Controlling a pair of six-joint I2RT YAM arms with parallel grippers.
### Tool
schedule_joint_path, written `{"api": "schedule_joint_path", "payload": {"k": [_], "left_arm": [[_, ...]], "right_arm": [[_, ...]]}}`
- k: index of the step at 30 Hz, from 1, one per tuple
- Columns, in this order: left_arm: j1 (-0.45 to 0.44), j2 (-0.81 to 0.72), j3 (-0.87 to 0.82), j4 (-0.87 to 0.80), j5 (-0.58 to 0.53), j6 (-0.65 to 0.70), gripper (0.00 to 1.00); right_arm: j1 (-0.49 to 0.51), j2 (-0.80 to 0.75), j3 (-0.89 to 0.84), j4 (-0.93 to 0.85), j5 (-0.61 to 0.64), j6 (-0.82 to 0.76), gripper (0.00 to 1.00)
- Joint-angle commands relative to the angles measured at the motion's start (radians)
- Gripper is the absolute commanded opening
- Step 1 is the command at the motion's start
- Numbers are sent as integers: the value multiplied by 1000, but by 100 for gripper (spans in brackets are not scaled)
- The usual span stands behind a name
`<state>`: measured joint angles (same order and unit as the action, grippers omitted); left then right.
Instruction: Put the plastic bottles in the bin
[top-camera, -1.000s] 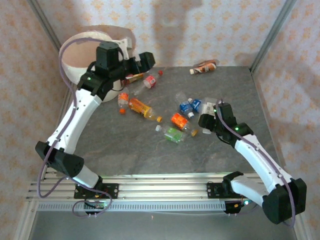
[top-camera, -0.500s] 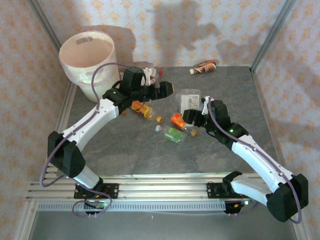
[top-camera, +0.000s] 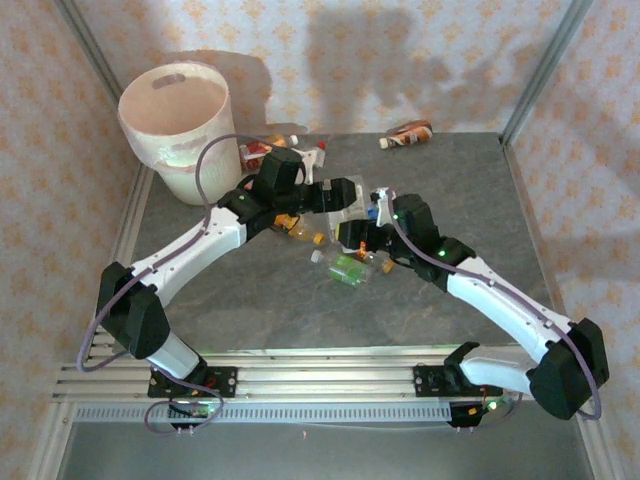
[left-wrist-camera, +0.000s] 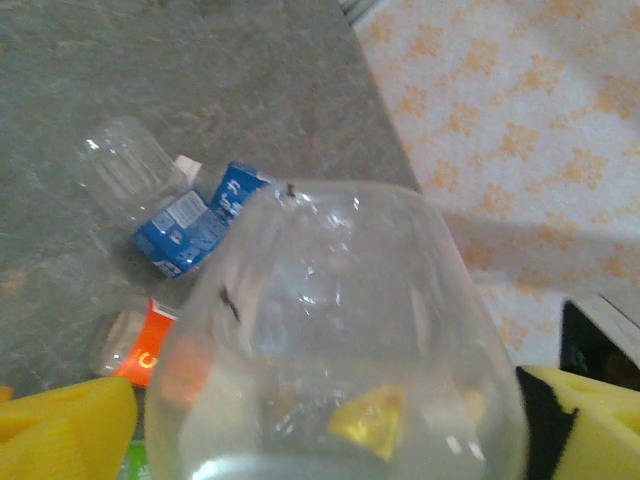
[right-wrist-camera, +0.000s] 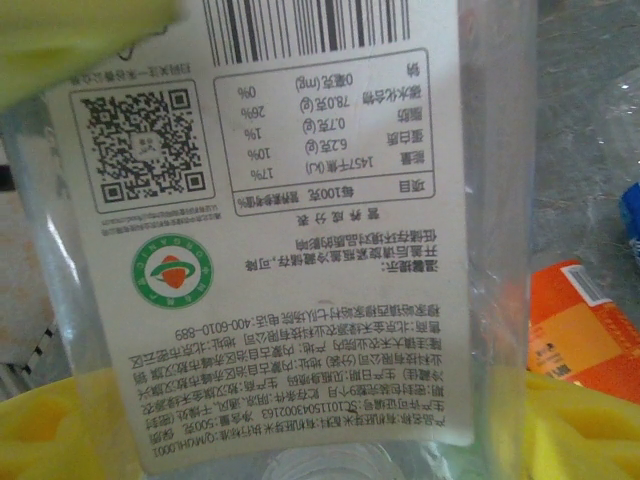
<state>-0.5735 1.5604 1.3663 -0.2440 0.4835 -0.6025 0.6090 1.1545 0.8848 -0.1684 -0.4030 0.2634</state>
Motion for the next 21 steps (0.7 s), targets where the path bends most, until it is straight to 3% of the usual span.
{"api": "schedule_joint_path", "payload": {"k": [1, 5, 9, 11, 13, 16, 21], "left_arm": [[0, 19, 18, -7, -22, 23, 87], [-4, 30, 21, 24, 41, 37, 68], [-5, 10, 9, 21, 22, 58, 51], [-5, -2, 1, 25, -4, 57, 47], [-5, -9, -9, 34, -42, 42, 44], [-5, -11, -15, 41, -95, 16, 44], [-3, -2, -17, 54, -128, -5, 44]], "right_arm": [[9, -2, 44, 63, -22, -21, 35], [9, 7, 49, 54, -13, -18, 35], [9, 7, 52, 50, 1, -13, 41], [9, 8, 55, 38, -8, -21, 53], [9, 11, 61, 18, -5, -28, 77], [9, 6, 58, 14, -7, -37, 100], [9, -31, 43, 5, 9, -70, 99]]}}
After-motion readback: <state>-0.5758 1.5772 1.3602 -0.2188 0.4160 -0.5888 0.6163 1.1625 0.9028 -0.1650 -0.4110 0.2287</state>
